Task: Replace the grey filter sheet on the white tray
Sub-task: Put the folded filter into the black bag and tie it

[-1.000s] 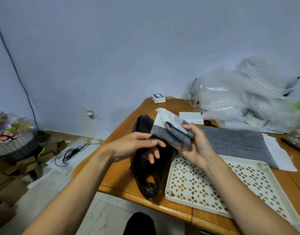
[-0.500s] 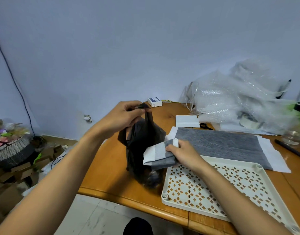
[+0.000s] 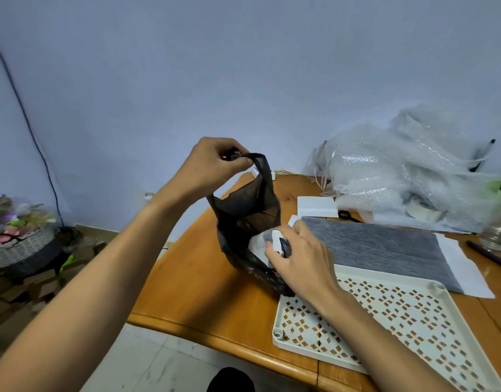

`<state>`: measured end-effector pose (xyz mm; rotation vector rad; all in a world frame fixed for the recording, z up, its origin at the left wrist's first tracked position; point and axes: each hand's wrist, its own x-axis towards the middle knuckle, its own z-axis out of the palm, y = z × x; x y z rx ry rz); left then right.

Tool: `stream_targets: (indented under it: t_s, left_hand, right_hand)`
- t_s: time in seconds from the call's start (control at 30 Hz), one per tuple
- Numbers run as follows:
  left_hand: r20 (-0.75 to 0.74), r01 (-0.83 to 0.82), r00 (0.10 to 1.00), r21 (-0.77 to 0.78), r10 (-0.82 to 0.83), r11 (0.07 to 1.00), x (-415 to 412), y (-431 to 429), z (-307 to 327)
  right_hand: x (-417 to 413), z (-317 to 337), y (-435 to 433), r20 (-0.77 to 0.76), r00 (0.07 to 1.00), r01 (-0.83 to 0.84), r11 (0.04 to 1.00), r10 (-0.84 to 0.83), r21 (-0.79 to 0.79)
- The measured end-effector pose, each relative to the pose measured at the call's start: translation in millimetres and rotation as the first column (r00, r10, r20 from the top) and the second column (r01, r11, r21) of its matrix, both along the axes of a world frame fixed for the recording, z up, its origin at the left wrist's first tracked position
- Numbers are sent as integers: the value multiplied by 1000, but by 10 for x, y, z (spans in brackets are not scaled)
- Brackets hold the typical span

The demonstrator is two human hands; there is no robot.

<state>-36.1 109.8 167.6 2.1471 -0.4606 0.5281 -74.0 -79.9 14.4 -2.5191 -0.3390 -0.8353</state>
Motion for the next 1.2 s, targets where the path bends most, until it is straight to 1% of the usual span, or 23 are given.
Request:
stream_targets:
  t_s: [0.07,0.1,0.17,0.3,0.37,0.47,0.5,0.53,0.57,0.6,0.63,0.67,0.7,0.73,0.8,0.9,0.93,0.97,1.13,1.2]
  left_hand:
    - [4,21,1000,29,-21,999,-7,-74,-54]
    - [0,33,999,40,-33,999,-17,-114,-72]
    - [-17,55,998,48,-55,997,-57,-182,-91]
    - [-54,103,994,67,-99,992,-199,-306,-78]
    - [-74,132,989,64,-127,989,-283,-367,-51]
    - [-80,169,983,12,-167,986,-380,-454,-16]
    - [-78,176,981,-5,-176,984,-409,-477,-8]
    - [-77,183,980,-15,-183,983,-432,-503,-10]
    - [-74,188,979,-17,-188,982,-447,-524,-10]
    - [-75,192,978,-14,-192,981,-457,-546,-17]
    - [-78,199,977,-13,-199,980,-462,-565,-26]
    - [-84,210,974,-14,-210,978,-467,-581,-28]
    - [-94,223,970,-19,-224,975,-469,-595,-38]
    - [-104,237,966,-28,-239,971,-469,-617,-41]
    - [-121,258,957,-49,-262,965,-470,-643,-51]
    - [-118,261,957,-49,-265,964,-452,-650,-50]
    - [-114,254,960,-40,-257,966,-451,-633,-41]
    - [-111,247,962,-32,-249,969,-451,-613,-26]
    - [-94,212,972,-30,-214,977,-417,-486,61]
    - [-93,196,976,-33,-198,980,-372,-465,61]
  right_hand:
    - [-72,49,55,172,981,-86,996,92,-39]
    - [-90,71,76,227,966,-113,991,126,-68]
    - [-69,95,119,252,957,-109,982,146,-157]
    - [155,90,208,77,996,-16,943,44,-334]
    - [306,92,274,64,998,9,906,20,-424]
    - [560,49,380,-24,1000,-22,800,9,-600]
    - [612,47,412,-57,998,-54,777,23,-627]
    - [632,53,436,-114,994,-79,743,3,-665]
    - [713,22,449,-139,990,-89,724,-10,-684]
    - [812,-31,473,-127,992,-104,748,26,-655]
    - [868,-48,503,-88,996,-66,729,8,-681]
    - [869,-34,511,-57,997,-11,691,-44,-723]
    - [872,-32,515,-94,992,-18,637,-85,-771]
    - [874,3,534,-114,991,-47,617,-69,-786]
    - [1005,-92,574,-149,987,-74,663,-57,-745]
    - [1061,-193,598,-213,975,-118,665,-65,-738]
    - [1090,-247,600,-233,969,-119,681,-78,-722]
    - [1112,-301,604,-243,967,-119,706,-78,-699]
    - [1266,-550,559,-249,967,-135,704,-61,-697]
    - [1326,-643,499,-246,969,-149,719,-32,-679]
